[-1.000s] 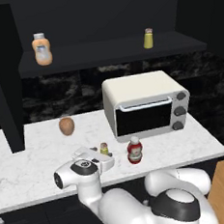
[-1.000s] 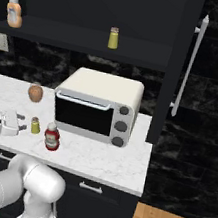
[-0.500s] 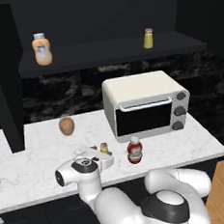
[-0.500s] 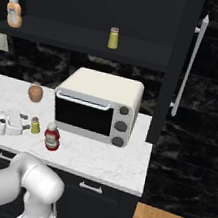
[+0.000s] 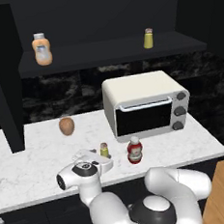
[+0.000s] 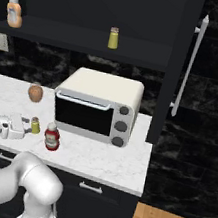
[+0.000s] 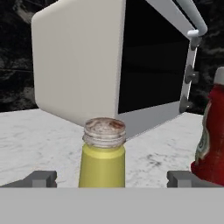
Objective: Put the shaker and condiment bottle from the counter next to their counterparts in the cabinet.
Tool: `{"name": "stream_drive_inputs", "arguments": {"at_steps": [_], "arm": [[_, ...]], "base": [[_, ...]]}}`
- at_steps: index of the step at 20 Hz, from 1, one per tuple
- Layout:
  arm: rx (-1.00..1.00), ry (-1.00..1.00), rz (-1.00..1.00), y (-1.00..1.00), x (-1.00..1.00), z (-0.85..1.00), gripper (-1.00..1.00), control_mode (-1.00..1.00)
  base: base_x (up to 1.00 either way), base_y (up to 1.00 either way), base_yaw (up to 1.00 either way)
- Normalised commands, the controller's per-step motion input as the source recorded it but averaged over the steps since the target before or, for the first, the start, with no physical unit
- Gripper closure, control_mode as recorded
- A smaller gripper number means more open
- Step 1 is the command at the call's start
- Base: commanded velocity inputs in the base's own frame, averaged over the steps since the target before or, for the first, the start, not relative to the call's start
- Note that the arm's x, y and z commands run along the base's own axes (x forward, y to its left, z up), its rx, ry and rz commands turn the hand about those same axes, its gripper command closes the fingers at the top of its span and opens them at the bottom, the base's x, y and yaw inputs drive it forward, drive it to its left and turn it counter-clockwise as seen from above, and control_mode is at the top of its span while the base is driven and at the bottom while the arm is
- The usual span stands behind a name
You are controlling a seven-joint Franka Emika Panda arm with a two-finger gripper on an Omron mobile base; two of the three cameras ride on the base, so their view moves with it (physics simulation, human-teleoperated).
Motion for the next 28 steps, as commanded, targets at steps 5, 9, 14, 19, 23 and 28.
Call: {"name": "stream_drive_inputs", "arguments": {"at_steps": [5,9,14,19,23,28], "arm": [[0.0,0.0,0.0,0.22,0.2,-0.16,-1.0,-1.0],[0.0,-0.02,0.0,0.0,0.24,0.0,-1.0,-1.0],[0.0,-0.01,0.0,-0.01,0.32,-0.01,-1.0,-1.0],[0.0,0.0,0.0,-0.09,0.18,-0.07,-1.0,-1.0],[0.07,-0.03,-0.01,-0.31,-0.13,0.0,-1.0,-1.0],[0.07,-0.02,-0.08,-0.42,-0.11,0.0,-1.0,-1.0]], "base": [[0.0,0.0,0.0],[0.0,0.0,0.0],[0.0,0.0,0.0],[0.0,0.0,0.0],[0.0,0.0,0.0],[0.0,0.0,0.0]]}}
